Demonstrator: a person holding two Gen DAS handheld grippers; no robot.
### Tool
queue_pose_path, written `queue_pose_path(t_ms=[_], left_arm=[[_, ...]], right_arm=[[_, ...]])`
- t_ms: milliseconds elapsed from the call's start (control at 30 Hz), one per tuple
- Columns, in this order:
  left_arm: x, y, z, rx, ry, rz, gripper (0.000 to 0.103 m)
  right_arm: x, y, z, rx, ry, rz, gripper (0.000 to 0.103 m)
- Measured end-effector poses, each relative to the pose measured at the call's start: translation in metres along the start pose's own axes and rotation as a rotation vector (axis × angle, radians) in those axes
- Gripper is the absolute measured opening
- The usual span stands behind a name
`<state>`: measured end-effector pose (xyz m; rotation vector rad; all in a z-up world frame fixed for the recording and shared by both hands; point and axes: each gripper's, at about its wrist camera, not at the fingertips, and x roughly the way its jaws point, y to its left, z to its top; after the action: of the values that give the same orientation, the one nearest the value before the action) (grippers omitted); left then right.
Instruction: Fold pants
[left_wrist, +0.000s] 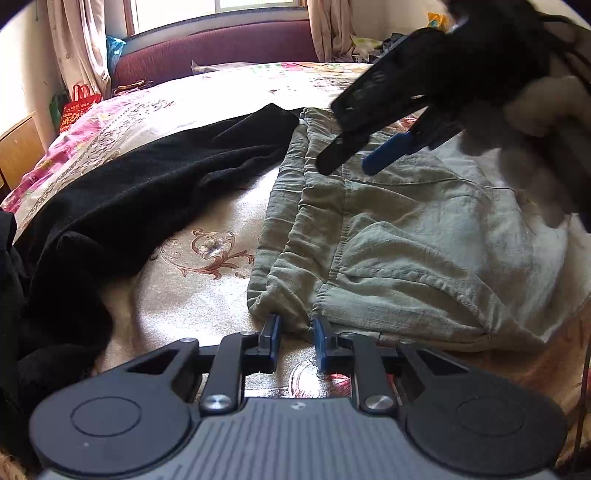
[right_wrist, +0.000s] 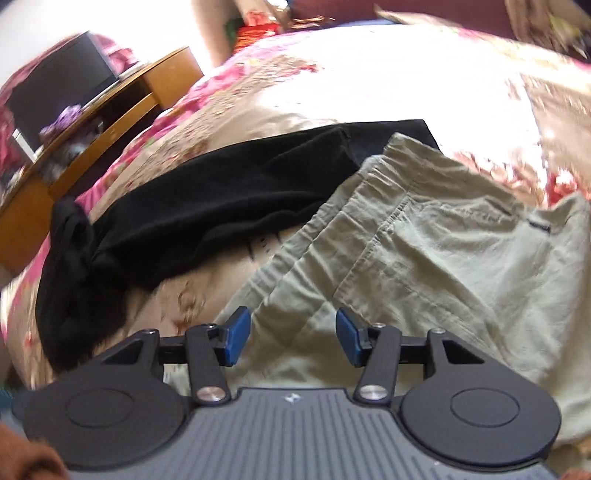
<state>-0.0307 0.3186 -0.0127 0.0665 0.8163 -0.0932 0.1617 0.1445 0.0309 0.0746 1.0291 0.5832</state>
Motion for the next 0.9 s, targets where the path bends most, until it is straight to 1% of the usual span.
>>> queue_pose_path(t_ms=[67, 133, 200, 267, 333, 400, 433, 467, 567, 700, 767, 800, 833, 867, 900], left_arm=[[0.000, 0.000, 0.000, 0.000, -0.010, -0.001, 0.034], [0.000, 0.001, 0.000, 0.003, -0.024, -0.004, 0.034], [0.003, 0.002, 0.001, 0.011, -0.038, 0.002, 0.035], [0.005, 0.004, 0.002, 0.006, -0.054, 0.005, 0.037], [0.009, 0.007, 0.004, -0.008, -0.061, 0.002, 0.037], [0.009, 0.007, 0.005, -0.010, -0.067, -0.002, 0.035], [0.008, 0.007, 0.004, -0.008, -0.073, -0.003, 0.033], [0.006, 0.006, 0.003, -0.003, -0.074, -0.002, 0.029], [-0.004, 0.008, -0.002, -0.011, -0.075, 0.006, 0.025], [-0.015, 0.015, -0.007, -0.043, -0.068, 0.035, 0.024], [-0.013, 0.015, -0.009, -0.043, -0.046, 0.053, 0.024], [-0.011, 0.014, -0.009, -0.036, -0.032, 0.065, 0.025], [-0.009, 0.013, -0.008, -0.023, -0.014, 0.073, 0.025], [-0.008, 0.010, -0.008, -0.004, 0.000, 0.085, 0.025], [-0.008, 0.006, -0.008, 0.020, 0.010, 0.100, 0.025]], right_arm=[[0.024, -0.007, 0.010, 0.099, 0.025, -0.026, 0.054], [0.035, -0.008, 0.013, 0.119, 0.015, -0.051, 0.054], [0.040, -0.005, 0.013, 0.069, 0.001, -0.082, 0.046], [0.043, -0.002, 0.014, 0.006, 0.010, -0.098, 0.023], [0.046, -0.003, 0.017, 0.001, 0.033, -0.086, 0.019], [0.044, -0.005, 0.021, 0.015, 0.040, -0.059, 0.010], [0.042, -0.004, 0.023, 0.018, 0.040, -0.038, 0.004], [0.041, -0.002, 0.025, 0.021, 0.041, -0.017, 0.004], [0.035, 0.011, 0.026, 0.007, 0.018, 0.042, 0.004], [0.024, 0.035, 0.025, -0.056, -0.037, 0.099, 0.004], [0.030, 0.044, 0.025, -0.079, -0.046, 0.114, 0.004], [0.041, 0.045, 0.025, -0.071, -0.007, 0.124, 0.004], [0.051, 0.046, 0.023, -0.063, 0.040, 0.131, 0.008], [0.063, 0.050, 0.020, -0.073, 0.104, 0.129, 0.009], [0.067, 0.053, 0.017, -0.093, 0.123, 0.121, 0.009]])
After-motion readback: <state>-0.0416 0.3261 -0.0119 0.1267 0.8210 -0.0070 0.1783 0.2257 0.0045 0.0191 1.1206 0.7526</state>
